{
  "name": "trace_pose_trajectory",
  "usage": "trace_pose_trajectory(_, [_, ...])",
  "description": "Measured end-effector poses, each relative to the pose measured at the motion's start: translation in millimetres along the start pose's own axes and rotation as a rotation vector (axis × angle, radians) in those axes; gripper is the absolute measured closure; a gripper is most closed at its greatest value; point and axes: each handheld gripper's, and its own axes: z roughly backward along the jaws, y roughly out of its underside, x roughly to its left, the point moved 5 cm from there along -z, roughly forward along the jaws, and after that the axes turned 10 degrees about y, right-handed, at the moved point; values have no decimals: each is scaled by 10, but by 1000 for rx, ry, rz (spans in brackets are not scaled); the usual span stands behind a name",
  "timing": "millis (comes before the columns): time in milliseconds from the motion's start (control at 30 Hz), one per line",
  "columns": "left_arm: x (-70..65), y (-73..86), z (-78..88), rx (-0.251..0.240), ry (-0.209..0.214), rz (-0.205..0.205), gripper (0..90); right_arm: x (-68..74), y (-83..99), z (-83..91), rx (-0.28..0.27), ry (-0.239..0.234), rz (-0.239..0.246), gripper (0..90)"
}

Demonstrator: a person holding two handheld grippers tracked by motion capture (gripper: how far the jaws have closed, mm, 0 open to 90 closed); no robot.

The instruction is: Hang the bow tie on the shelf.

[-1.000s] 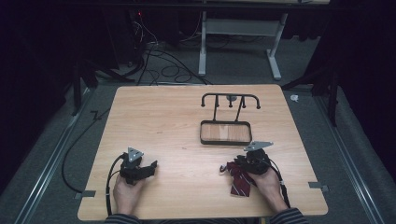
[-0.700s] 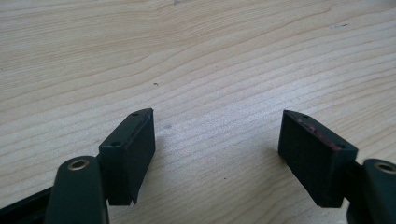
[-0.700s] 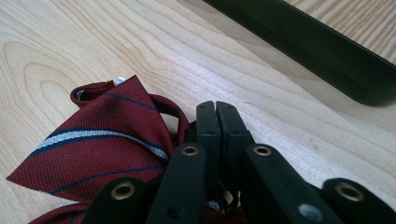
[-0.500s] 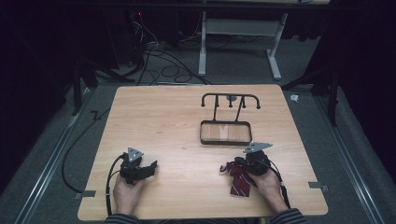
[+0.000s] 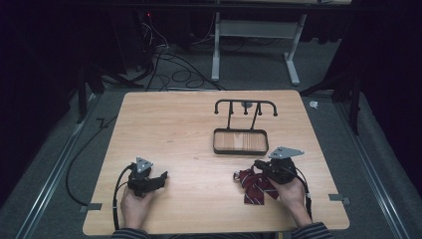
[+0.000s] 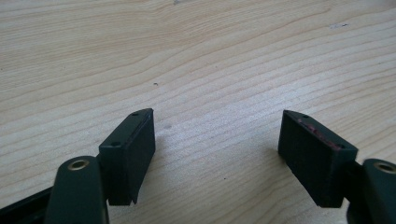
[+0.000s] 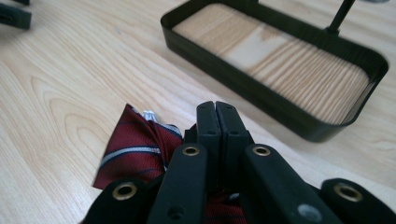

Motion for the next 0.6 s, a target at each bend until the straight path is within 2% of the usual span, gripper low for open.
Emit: trace_pose_trajectory(600, [2, 0, 1, 0, 2, 2, 280, -32, -331, 257, -115, 26, 22, 900])
